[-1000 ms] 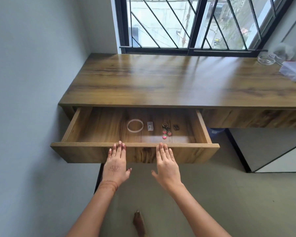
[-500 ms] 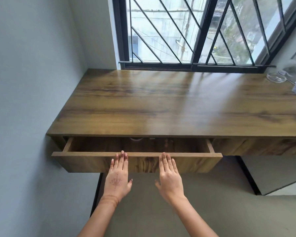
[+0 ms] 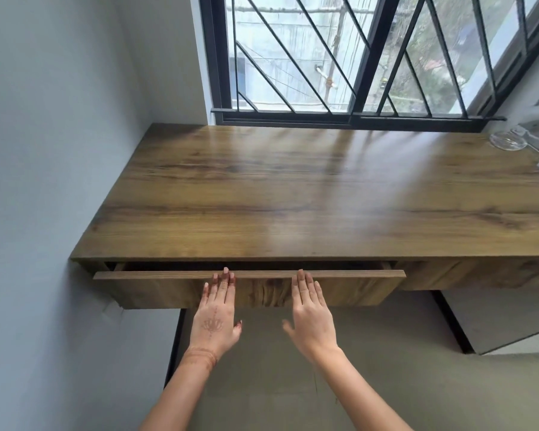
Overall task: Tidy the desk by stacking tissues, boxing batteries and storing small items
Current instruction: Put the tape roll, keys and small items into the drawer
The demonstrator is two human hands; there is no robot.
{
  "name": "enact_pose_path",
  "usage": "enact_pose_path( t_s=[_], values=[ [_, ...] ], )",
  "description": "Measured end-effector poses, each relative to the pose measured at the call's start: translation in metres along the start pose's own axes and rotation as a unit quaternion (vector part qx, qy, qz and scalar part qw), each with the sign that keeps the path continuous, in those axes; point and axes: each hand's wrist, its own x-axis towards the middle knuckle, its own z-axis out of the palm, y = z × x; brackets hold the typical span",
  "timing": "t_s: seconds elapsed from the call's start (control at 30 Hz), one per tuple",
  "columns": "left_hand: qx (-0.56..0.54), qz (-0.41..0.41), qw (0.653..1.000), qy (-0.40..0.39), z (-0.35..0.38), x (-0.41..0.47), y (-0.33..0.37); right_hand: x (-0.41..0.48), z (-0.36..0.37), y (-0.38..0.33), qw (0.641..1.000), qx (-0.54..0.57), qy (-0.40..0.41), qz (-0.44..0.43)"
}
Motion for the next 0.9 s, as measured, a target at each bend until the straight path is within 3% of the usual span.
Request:
enact_pose_path(
  t_s=[0.1,0.23,0.4,0.57,0.9],
  values=[
    [0.007,0.004,1.000,0.007,-0.004,0.003,-0.003,0.003,-0.005,0.005,0.999,0.019,0.046,-0.008],
    [0.018,-0.001,0.997,0.079,-0.014,0.017,-0.019,0.019,-0.024,0.020,0.985,0.039,0.158,-0.054],
    [0.025,-0.006,0.997,0.073,-0.038,0.056,-0.040,0.060,-0.038,0.044,0.993,0.012,0.111,-0.043],
    [0.010,0.043,0.999,-0.024,-0.035,0.068,-0.055,0.072,-0.034,0.059,0.994,0.033,0.036,-0.095],
    [0.042,0.108,0.993,0.029,-0.021,0.067,-0.073,0.071,-0.016,0.062,0.992,0.029,0.083,-0.089]
  ],
)
